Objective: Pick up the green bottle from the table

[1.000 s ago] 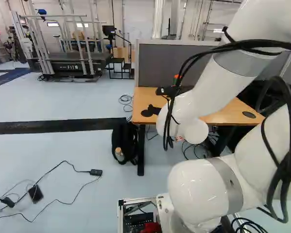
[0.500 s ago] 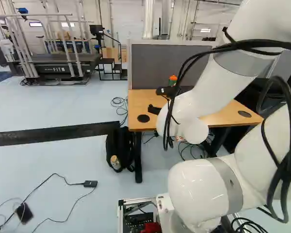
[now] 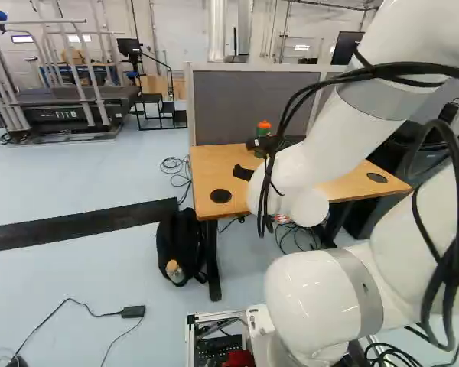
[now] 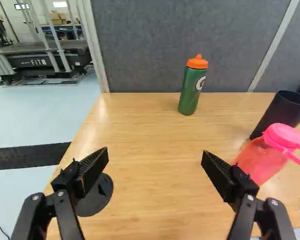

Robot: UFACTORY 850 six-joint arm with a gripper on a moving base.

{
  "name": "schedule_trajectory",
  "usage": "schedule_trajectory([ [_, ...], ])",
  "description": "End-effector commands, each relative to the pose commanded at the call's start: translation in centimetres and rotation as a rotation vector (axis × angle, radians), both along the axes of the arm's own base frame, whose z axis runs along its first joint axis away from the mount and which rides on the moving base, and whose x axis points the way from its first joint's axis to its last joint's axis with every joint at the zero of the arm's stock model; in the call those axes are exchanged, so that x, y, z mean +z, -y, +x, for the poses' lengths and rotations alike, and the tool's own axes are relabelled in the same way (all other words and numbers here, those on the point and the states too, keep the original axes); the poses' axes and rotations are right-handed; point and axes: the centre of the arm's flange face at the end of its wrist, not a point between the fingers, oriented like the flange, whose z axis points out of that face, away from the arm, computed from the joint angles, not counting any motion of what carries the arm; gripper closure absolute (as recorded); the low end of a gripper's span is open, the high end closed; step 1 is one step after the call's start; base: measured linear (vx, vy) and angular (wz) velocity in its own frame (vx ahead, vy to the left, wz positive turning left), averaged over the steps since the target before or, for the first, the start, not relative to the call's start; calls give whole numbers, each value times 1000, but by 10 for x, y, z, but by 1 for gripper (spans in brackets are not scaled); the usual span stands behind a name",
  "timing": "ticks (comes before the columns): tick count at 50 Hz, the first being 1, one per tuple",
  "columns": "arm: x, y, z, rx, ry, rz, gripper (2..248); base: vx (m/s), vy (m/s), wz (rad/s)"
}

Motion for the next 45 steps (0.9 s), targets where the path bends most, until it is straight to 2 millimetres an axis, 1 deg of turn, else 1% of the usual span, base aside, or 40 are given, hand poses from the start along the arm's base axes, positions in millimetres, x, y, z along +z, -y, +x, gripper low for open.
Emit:
schedule_trajectory([
  [9,0,0,0,0,0,0,3,101,20,-195],
  [10,1,-2,10,-11,-5,9,3,98,20,-162],
  [31,5,-11,48,-11,-17,21,3,5,2,-4],
  [45,7,-10,76,-41,-21,32,3,0,0,0],
])
